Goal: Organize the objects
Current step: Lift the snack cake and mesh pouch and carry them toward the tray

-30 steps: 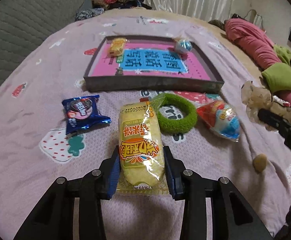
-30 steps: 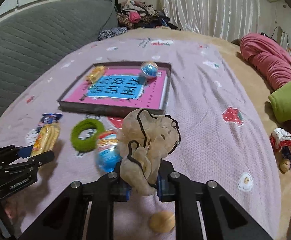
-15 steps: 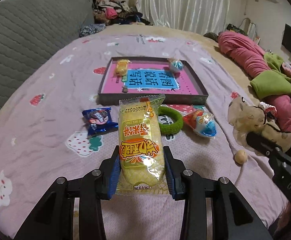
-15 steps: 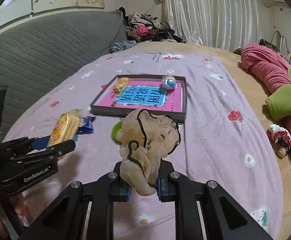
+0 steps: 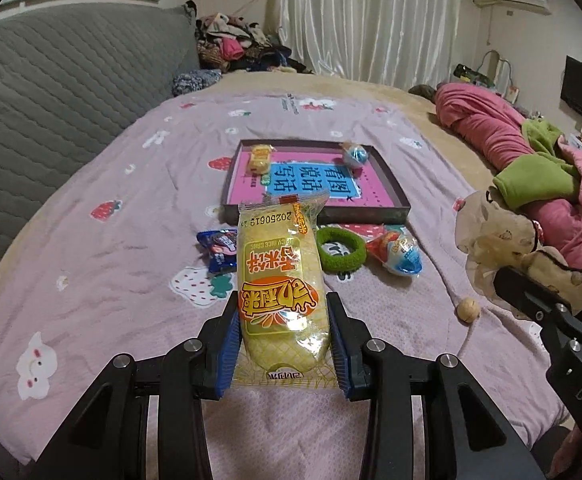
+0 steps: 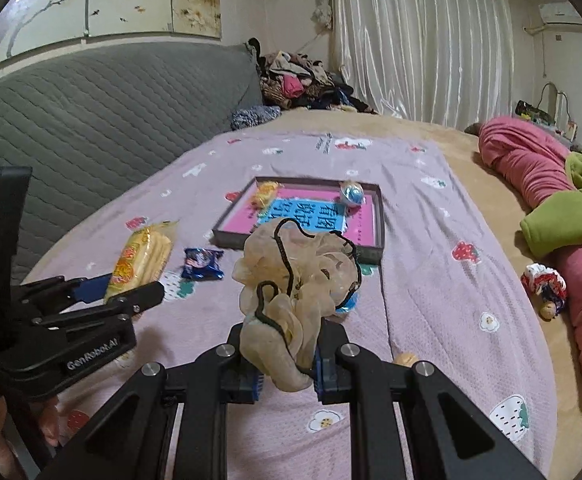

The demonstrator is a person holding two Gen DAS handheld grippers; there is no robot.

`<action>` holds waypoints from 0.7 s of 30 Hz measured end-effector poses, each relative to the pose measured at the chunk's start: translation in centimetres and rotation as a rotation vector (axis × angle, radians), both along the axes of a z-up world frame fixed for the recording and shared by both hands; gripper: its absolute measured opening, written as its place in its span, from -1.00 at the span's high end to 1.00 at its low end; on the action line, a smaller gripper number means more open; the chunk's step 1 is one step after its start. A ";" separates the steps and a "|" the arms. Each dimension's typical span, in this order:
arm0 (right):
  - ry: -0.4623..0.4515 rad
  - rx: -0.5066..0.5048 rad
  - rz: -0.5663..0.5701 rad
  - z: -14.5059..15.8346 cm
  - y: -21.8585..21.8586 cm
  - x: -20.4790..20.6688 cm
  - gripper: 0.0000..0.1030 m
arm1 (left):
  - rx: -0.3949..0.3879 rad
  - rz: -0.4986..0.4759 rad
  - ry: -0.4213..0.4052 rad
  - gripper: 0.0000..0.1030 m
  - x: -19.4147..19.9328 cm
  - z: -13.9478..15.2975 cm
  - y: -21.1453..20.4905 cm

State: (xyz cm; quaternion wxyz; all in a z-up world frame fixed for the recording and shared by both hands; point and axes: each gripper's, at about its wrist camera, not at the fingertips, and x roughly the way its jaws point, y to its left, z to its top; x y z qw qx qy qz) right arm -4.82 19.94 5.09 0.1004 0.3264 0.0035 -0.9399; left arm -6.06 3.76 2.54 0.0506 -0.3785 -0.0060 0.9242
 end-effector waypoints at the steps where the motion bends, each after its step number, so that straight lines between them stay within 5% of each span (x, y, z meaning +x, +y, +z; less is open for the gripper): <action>1: 0.009 0.002 0.001 0.3 -0.1 0.2 0.64 | 0.000 0.001 0.005 0.21 0.2 0.3 -0.1; 21: 0.094 -0.011 0.007 4.4 -1.9 1.6 0.64 | 0.003 0.031 0.094 0.20 2.1 4.6 -2.3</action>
